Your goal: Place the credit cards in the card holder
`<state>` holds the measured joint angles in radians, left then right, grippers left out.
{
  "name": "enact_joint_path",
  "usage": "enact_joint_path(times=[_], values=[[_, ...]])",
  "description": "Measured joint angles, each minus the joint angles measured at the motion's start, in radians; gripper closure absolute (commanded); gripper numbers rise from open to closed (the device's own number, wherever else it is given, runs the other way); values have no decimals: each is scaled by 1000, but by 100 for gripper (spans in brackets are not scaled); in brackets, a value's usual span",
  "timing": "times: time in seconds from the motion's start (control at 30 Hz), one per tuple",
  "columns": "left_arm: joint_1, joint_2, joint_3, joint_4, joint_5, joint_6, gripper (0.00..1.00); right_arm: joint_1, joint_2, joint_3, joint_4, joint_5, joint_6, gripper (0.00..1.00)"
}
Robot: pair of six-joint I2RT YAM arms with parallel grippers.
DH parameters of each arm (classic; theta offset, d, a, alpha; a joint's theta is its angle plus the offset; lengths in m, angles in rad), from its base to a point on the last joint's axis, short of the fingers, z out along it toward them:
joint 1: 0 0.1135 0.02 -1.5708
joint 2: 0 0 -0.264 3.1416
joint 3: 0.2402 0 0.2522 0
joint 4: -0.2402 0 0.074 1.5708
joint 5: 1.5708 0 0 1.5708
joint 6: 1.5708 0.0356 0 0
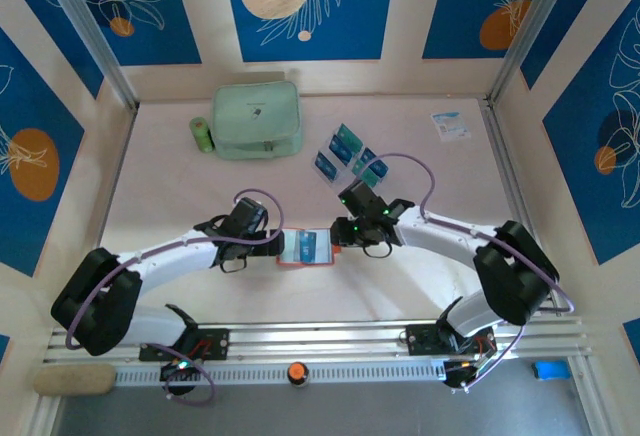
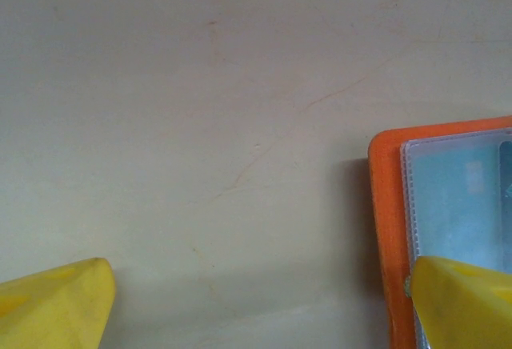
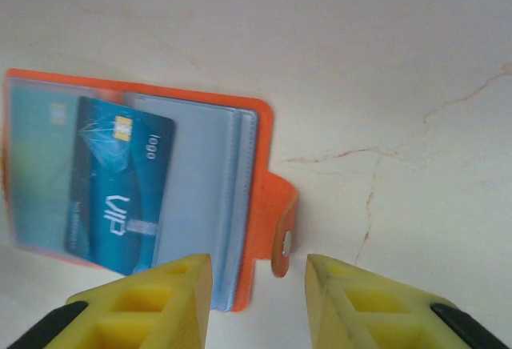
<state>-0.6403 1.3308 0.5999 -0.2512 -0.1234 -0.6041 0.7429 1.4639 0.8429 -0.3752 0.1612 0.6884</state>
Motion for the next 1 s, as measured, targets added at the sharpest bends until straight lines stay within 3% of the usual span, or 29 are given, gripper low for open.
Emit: enact_joint_path(times=[0.23,0.33,0.63,1.0], values=[[0,0,4,4,13,-8,5,0,-18,37,10,-43,-2,89],[0,0,5,5,19,-11,5,1,12,58,37,-79,6,95],[0,9,5,34,30,-16,5,39,195,115,103,-145,15,100],[0,55,4,50,29,-15,5,50,257,140,123,-163,14,100]])
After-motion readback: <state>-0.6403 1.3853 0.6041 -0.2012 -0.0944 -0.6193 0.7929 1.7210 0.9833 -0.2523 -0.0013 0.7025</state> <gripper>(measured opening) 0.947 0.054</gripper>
